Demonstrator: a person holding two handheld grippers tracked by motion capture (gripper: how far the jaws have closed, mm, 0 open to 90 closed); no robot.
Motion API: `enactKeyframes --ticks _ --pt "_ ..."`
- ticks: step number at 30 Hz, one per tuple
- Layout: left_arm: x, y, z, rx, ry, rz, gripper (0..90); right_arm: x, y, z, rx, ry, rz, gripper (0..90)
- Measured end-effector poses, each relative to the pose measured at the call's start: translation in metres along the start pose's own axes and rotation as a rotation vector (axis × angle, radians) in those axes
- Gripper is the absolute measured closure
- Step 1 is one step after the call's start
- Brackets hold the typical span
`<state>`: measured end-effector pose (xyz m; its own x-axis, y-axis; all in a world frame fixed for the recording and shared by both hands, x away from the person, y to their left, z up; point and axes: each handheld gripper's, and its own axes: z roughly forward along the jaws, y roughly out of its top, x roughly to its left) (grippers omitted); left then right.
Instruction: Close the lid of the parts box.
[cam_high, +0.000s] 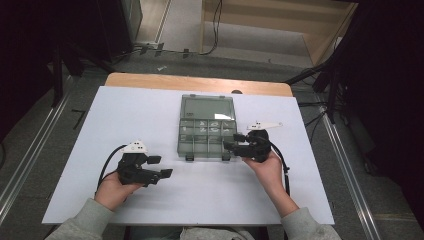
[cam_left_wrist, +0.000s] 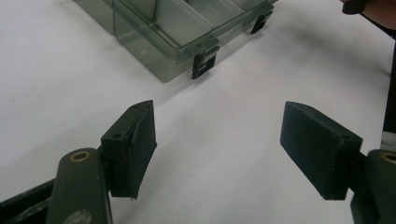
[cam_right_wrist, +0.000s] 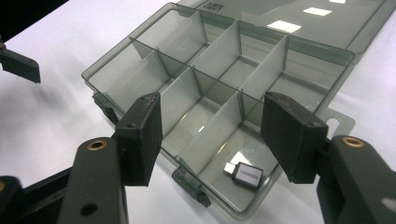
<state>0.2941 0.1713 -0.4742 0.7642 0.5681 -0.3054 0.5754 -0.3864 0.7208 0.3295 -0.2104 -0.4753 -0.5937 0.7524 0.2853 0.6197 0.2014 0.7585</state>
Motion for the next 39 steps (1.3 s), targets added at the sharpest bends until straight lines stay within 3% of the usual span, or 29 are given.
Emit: enactKeyframes --ticks 15,18,21,32,36,39 --pt "0.002 0.011 0.006 -0.021 0.018 -0.027 27.0 -0.007 -0.009 -0.012 -0.027 -0.015 0.029 34.5" --pt "0.000 0.013 0.007 -0.008 0.004 -0.037 26.9 -0.008 -0.010 -0.015 -0.033 -0.019 0.033 34.3" --pt "-0.004 0.015 0.008 -0.013 0.020 -0.016 26.7 -0.010 -0.011 -0.016 -0.039 -0.022 0.039 33.8" --pt "0.001 0.028 0.016 -0.051 0.055 -0.050 26.5 -0.014 -0.019 -0.025 -0.049 -0.049 0.062 32.4" --pt "0.001 0.035 0.023 -0.060 0.079 -0.030 26.5 -0.016 -0.020 -0.026 -0.046 -0.057 0.073 31.5" --pt "0.001 0.043 0.028 -0.082 0.089 -0.043 26.5 -0.017 -0.021 -0.026 -0.047 -0.064 0.081 31.4"
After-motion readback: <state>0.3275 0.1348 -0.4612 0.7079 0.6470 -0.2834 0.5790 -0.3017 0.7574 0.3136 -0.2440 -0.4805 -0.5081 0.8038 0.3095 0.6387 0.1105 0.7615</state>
